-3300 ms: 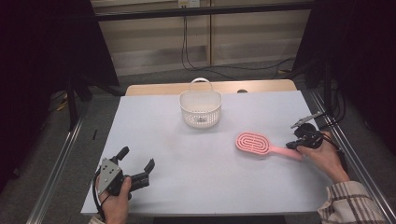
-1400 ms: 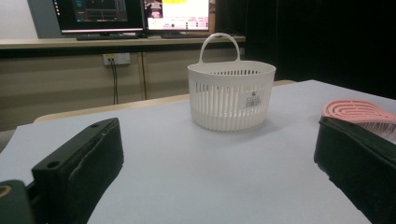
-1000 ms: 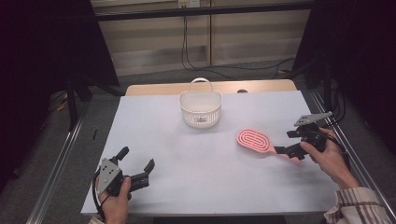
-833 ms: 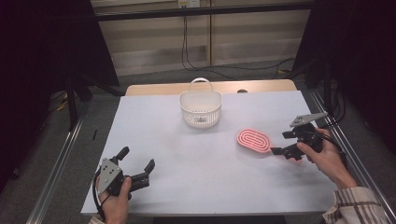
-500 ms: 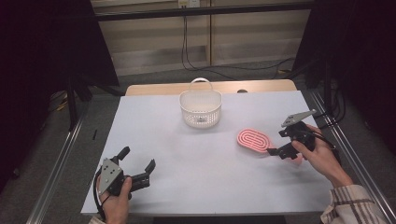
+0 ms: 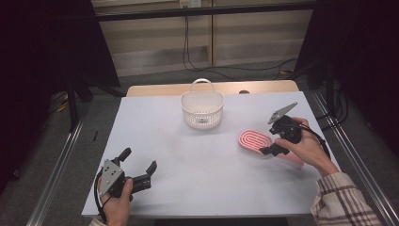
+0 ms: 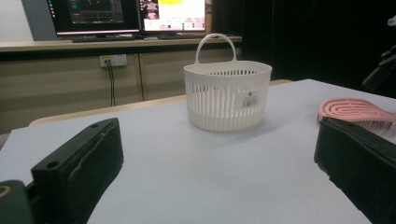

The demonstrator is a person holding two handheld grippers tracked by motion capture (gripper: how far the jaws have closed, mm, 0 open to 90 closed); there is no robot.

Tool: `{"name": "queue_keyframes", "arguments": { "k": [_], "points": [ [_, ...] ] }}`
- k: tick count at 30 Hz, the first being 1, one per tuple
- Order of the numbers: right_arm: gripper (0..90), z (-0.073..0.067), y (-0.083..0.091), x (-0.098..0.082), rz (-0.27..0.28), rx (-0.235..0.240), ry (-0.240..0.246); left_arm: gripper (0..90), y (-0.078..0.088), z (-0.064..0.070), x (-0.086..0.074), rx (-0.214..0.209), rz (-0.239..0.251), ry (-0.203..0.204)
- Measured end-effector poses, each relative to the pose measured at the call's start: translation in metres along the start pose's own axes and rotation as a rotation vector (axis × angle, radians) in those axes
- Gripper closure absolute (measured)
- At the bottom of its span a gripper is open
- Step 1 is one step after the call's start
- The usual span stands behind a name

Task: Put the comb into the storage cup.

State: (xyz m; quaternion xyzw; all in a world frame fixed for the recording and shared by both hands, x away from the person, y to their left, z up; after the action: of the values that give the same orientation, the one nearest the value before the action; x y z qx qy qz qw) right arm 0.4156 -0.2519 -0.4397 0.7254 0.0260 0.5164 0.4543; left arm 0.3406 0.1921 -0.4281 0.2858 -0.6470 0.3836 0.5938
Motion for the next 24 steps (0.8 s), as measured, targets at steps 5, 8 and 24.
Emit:
{"name": "queue_keyframes", "arguments": {
  "k": [5, 8, 24],
  "points": [
    [5.8, 0.007, -0.011, 0.003, -0.051, -0.003, -0.004, 1.3, 0.0, 0.0, -0.001, 0.0, -0.006, 0.001],
    [6.2, 0.009, -0.016, 0.004, -0.078, 0.003, 0.004, 1.3, 0.0, 0.0, -0.001, -0.001, -0.006, 0.004],
    [7.0, 0.005, -0.038, 0.005, -0.194, 0.053, 0.068, 1.3, -0.001, 0.001, -0.002, -0.014, -0.019, 0.008]
  ]
}}
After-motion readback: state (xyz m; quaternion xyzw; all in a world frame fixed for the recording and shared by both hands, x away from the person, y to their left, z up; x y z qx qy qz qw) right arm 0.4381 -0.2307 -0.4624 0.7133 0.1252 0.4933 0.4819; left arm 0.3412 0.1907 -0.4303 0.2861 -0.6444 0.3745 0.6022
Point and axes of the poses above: each handheld gripper's, and its own axes: y roughly backward along the jaws, x roughly out of its top, z roughly to its right, the point moved 6 cm from there along -y, roughly forward along the jaws, and after that the axes turned 15 degrees about z, right-handed, at the moved point
